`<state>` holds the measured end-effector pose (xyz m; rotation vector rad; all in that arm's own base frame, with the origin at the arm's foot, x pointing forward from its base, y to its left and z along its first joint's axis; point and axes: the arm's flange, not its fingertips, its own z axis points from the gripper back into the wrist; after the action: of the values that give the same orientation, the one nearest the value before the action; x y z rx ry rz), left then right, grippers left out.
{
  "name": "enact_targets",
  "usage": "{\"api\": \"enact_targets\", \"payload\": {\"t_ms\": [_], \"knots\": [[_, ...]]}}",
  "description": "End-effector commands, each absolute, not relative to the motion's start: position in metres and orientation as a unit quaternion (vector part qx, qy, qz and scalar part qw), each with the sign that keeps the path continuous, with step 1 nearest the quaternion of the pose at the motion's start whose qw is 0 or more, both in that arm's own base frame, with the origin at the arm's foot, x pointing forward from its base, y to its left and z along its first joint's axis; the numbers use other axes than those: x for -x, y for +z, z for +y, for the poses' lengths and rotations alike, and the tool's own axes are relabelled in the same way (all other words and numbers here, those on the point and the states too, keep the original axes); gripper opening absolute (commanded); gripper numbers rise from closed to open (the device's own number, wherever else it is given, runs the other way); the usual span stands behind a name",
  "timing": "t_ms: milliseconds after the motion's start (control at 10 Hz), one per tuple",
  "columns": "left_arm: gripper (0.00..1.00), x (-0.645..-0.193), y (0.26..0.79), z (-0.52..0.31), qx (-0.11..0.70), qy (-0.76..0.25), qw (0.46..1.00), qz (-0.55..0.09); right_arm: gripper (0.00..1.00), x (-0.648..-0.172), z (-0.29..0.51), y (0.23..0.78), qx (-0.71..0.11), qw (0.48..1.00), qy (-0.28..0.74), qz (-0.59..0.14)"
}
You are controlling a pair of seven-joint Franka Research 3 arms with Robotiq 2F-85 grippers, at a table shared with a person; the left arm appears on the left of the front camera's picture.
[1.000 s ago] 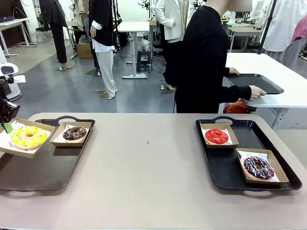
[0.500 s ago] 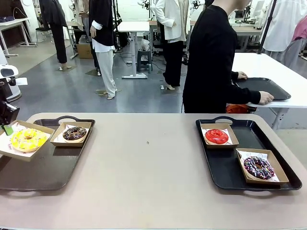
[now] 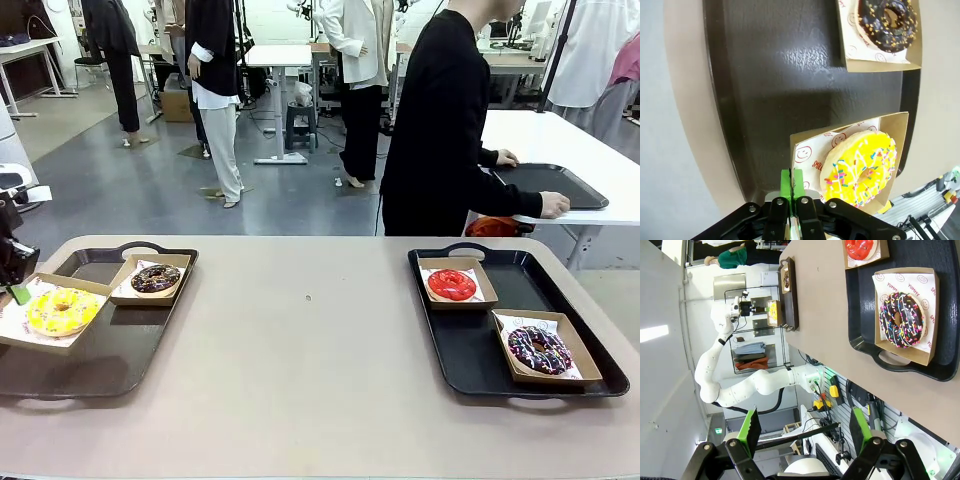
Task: Individually package the donuts and arrange them on the tray.
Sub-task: Place the picked Paper togo box on the Handle tray.
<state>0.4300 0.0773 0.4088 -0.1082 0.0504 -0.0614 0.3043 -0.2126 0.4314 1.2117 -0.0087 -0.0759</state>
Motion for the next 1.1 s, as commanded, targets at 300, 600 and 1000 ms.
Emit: {"api": "enact_targets", "payload": {"t_ms": [300, 600, 1000], "knots": [[0.01, -0.424, 0.388, 0.091, 0.029, 0.002, 0.999, 0.037, 0.94, -0.302, -0.213, 0.432, -0.567, 0.823, -0.036, -0.002], [0.01, -0.43, 0.38, 0.096, 0.023, 0.026, 0.998, 0.049, 0.94, -0.302, -0.213, 0.432, -0.567, 0.823, -0.036, -0.002], [0.01, -0.442, 0.369, 0.096, 0.021, 0.045, 0.997, 0.052, 0.94, -0.302, -0.213, 0.432, -0.567, 0.823, -0.036, -0.002]]}}
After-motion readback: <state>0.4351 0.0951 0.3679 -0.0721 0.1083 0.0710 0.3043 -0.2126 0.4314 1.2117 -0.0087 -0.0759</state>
